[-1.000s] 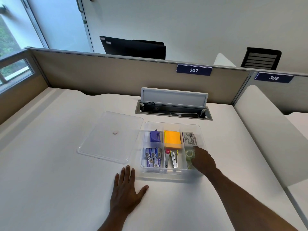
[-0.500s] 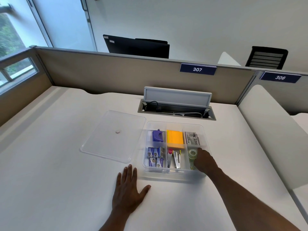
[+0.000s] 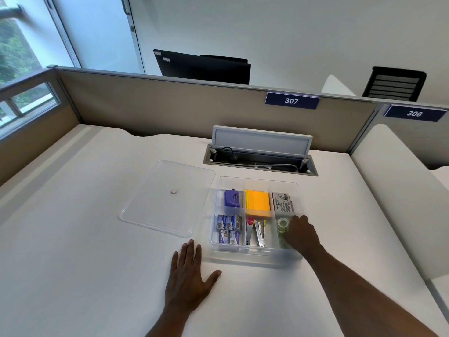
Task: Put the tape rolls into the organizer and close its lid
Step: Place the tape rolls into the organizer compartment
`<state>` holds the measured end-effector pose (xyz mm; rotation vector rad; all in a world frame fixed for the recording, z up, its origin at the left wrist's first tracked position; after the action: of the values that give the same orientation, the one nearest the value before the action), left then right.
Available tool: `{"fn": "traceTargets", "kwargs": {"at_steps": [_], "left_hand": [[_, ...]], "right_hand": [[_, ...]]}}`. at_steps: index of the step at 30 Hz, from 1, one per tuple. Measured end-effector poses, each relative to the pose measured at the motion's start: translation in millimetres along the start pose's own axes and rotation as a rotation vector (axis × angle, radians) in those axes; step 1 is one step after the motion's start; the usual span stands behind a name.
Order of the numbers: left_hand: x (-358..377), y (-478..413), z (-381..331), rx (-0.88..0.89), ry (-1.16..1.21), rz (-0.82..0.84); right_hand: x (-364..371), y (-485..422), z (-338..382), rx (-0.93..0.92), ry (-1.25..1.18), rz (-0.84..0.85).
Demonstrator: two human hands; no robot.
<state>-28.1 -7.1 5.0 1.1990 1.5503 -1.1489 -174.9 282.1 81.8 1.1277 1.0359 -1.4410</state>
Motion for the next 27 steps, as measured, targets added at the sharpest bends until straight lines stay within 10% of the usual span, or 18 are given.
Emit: {"fn": "traceTargets", "kwargs": {"at_steps": [27], "left_hand": [[1.2,0.1,0.4,0.008,0.005,-0.046]], "right_hand": [[-5.1,10.3,1.7,-0.012,0.007,0.145]]}}
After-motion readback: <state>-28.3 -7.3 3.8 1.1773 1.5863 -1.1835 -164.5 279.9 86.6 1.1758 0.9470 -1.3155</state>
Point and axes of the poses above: each hand's wrist, its own y-axis away from the middle knuckle, its own x-axis out of the palm, z = x × y, the point moved 3 cm from there along -y, towards the middle knuckle, and after that the axes turned 12 degrees about -z, right-handed, at the moved point
